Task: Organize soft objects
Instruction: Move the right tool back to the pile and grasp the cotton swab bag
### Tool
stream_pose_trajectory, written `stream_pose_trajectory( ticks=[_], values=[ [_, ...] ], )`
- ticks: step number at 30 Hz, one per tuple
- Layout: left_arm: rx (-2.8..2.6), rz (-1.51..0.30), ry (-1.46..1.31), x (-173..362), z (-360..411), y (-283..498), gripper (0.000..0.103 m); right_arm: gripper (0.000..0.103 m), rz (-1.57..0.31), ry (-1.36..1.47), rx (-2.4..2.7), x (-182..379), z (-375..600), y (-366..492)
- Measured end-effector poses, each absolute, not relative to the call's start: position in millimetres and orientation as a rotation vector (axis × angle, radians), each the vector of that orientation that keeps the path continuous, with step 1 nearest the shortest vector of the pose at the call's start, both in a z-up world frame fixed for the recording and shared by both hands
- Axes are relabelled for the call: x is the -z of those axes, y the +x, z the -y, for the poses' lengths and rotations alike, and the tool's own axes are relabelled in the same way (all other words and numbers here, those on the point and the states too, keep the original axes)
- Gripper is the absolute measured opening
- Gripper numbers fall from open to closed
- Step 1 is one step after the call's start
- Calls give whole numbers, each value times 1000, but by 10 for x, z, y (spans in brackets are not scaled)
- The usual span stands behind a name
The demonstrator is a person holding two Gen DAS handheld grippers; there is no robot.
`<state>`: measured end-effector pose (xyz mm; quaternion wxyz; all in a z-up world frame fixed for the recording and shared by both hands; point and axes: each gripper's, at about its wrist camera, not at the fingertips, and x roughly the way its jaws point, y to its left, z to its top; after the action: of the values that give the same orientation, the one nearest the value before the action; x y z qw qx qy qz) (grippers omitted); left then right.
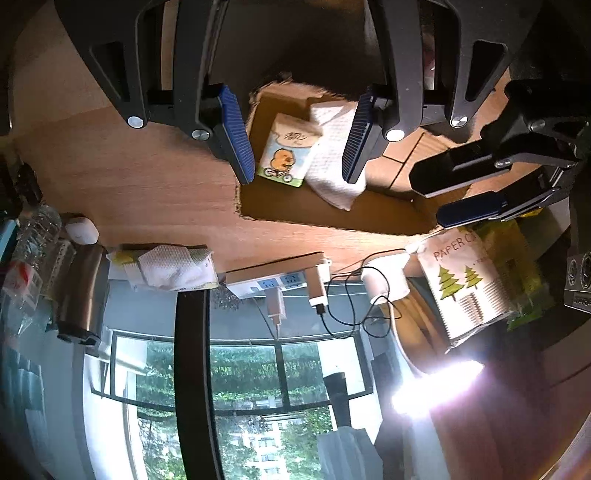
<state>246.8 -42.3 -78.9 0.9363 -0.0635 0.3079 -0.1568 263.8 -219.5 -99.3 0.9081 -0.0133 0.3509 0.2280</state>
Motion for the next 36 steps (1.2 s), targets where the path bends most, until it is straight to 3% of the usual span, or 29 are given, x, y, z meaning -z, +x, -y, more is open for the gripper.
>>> stream_pose_trajectory(
  ticks=[28, 36],
  values=[
    [250, -597, -200, 907, -61, 1479, 71, 53, -734, -114, -492, 968, 1864, 1788],
    [246, -635, -210, 1108, -88, 1322, 71, 60, -772, -112, -493, 1135, 1854, 1627]
  ],
)
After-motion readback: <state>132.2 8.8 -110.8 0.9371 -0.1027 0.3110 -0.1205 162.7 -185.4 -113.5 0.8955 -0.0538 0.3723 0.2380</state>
